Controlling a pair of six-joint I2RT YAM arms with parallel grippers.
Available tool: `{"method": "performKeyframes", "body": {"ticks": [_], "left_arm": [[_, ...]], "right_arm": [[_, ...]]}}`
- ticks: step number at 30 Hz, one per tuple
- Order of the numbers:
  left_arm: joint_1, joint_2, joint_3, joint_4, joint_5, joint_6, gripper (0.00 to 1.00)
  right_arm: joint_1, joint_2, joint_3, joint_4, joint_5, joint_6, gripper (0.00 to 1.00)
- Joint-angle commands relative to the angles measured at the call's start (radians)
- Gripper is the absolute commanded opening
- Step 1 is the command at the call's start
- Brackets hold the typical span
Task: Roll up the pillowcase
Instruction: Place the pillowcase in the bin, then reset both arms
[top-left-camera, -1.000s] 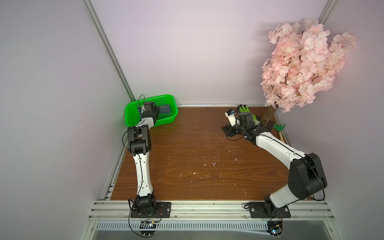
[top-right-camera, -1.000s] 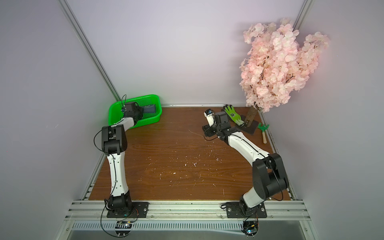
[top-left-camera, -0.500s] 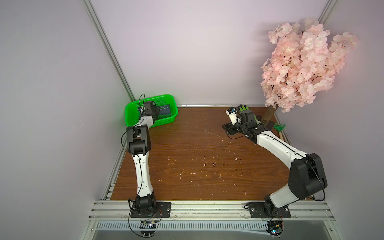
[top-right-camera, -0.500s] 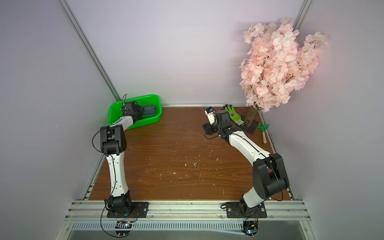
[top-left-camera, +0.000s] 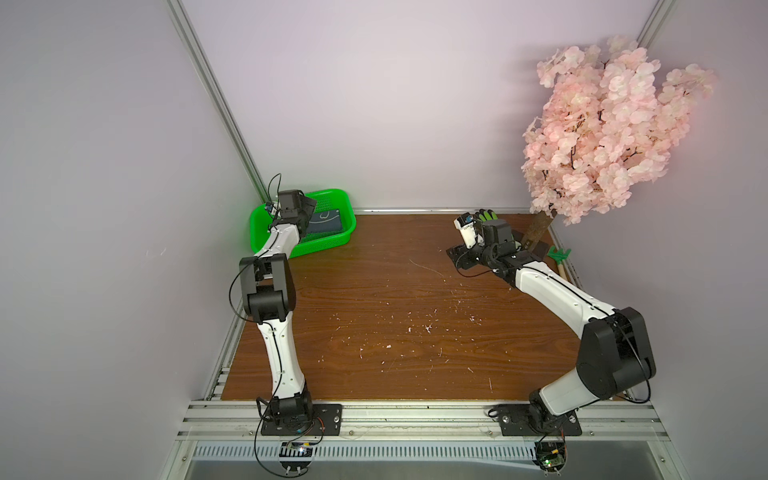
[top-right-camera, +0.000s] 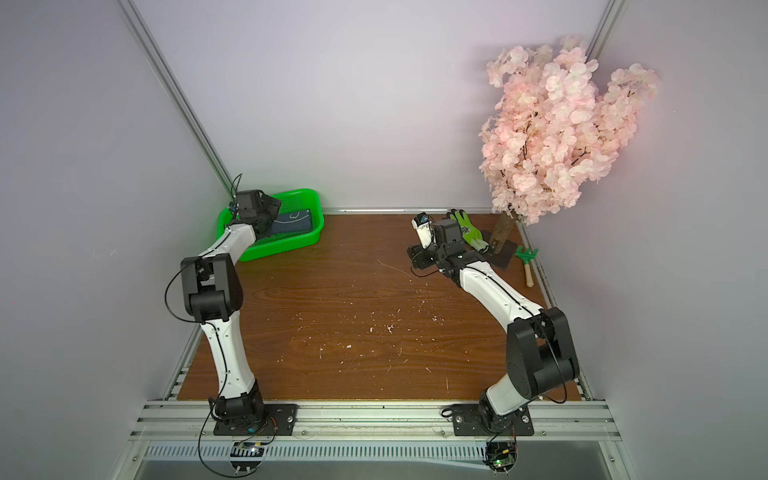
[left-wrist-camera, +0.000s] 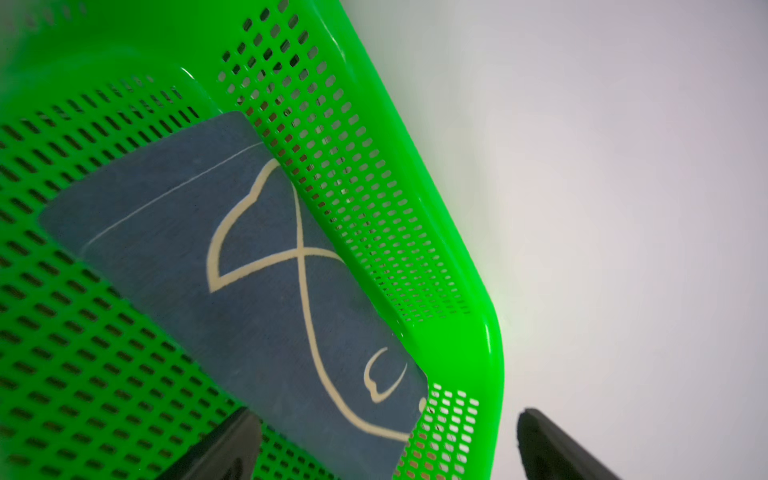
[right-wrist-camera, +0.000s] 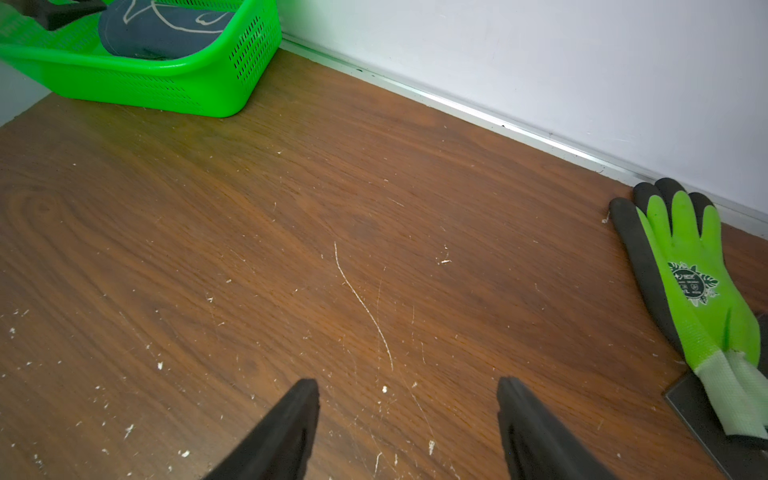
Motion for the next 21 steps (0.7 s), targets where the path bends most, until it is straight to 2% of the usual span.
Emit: {"method": "performKeyframes", "body": {"ticks": [1,5,8,10,14,17,18,21], "left_arm": [[-0.014,-0.112,-0.08,-0.046,-0.023,0.036,1.0],[-0.025,-0.28,-0.219,-0.037,-0.012,0.152,1.0],[-0.059,-0.397,-0.271,-0.097,-0.002,0.351,0.99],[-0.093,-0.492,-0.379,-0.108,-0.027,0.493,0.99],[-0.135,-0.736,-0.683,0.032,-0.073,0.718,0.99],[-0.165,-0.88,-0.871,0.119,-0.131,0.904,0.99],[-0.168,-0.92,-0.937,0.158,-0.139,0.949,0.99],[-0.17,-0.996,-1.128,0.32,-0.195,1.029,0.99]], "right_arm": [[-0.017,-0.069,0.025,0.016,0.004,-0.014,0.74],[-0.059,-0.122,-0.03,0.036,-0.009,-0.017,0.75],[-0.121,-0.195,-0.148,0.137,-0.078,0.029,0.76],[-0.168,-0.245,-0.239,0.215,-0.102,0.062,0.77],[-0.243,-0.324,-0.432,0.395,-0.048,0.112,0.88],[-0.281,-0.361,-0.575,0.551,0.051,0.129,0.95],[-0.289,-0.368,-0.634,0.626,0.104,0.144,0.98],[-0.311,-0.353,-0.777,0.827,0.215,0.202,0.99]]}}
